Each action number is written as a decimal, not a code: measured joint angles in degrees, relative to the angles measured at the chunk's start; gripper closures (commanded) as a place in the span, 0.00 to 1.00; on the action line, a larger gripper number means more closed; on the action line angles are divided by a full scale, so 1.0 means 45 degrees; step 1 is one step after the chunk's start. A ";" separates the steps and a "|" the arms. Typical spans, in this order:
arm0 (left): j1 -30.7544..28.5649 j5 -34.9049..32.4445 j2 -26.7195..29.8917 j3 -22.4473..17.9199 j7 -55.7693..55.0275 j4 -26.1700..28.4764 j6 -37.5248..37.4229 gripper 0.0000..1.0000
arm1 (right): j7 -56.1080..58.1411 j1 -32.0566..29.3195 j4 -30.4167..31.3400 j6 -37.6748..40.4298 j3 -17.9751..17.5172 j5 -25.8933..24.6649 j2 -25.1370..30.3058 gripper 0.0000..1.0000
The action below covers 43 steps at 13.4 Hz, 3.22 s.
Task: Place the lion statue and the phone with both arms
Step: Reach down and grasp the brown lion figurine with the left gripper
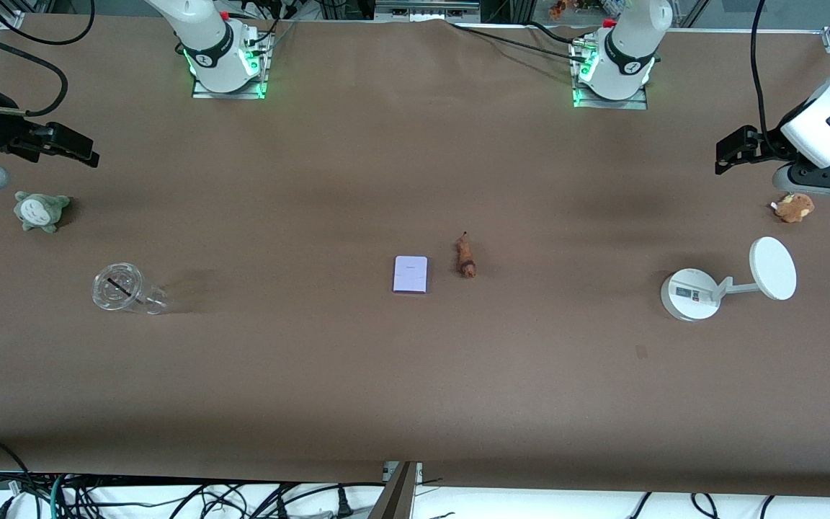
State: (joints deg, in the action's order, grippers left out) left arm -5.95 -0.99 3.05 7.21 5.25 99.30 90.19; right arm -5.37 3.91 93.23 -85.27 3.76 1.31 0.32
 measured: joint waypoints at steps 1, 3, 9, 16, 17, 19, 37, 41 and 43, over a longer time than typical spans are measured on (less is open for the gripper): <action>0.0000 0.0000 0.0000 0.0000 0.0000 0.0000 0.0000 0.00 | 0.0000 0.0000 -0.0001 -0.0003 -0.0001 0.0000 0.0000 0.00; 0.0000 0.0000 0.0000 0.0000 0.0000 0.0000 0.0000 0.00 | -0.0001 0.0000 -0.0003 -0.0009 -0.0002 0.0000 0.0000 0.00; 0.0002 0.0000 0.0000 0.0000 0.0000 -0.0002 0.0000 0.00 | 0.0002 0.0000 -0.0002 -0.0515 -0.0019 -0.0032 -0.0096 0.00; 0.0016 0.0000 -0.0091 0.0040 0.0000 -0.0227 0.0000 0.00 | 0.0514 0.0021 -0.0276 -0.0690 -0.0107 -0.0036 -0.0801 0.00; 0.0016 0.0000 -0.0111 0.0040 0.0000 -0.0239 0.0000 0.00 | 0.0515 0.0021 -0.0319 -0.0689 -0.0113 -0.0036 -0.0839 0.00; 0.0017 0.0000 -0.0135 0.0041 0.0000 -0.0260 0.0000 0.00 | 0.0517 0.0021 -0.0368 -0.0689 -0.0113 -0.0047 -0.0843 0.00; 0.0221 0.1045 -0.1412 0.1519 -0.2019 -0.0267 0.0768 0.00 | 0.0520 0.0025 -0.0628 -0.0453 -0.0124 -0.0294 -0.0911 0.00; 0.0639 0.1049 -0.3427 0.3525 -0.5203 -0.0208 0.3142 0.00 | 0.0520 0.0032 -0.0649 -0.0439 -0.0137 -0.0293 -0.0939 0.00; 0.1346 0.1049 -0.4551 0.3761 -0.6728 -0.0186 0.4426 0.00 | 0.0520 0.0034 -0.0651 -0.0425 -0.0143 -0.0294 -0.0950 0.00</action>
State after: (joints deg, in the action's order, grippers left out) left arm 0.10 3.73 -17.43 24.13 -25.02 98.47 110.10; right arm -3.03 4.07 90.30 -87.18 3.12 -0.01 -3.95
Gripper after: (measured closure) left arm 0.000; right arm 0.000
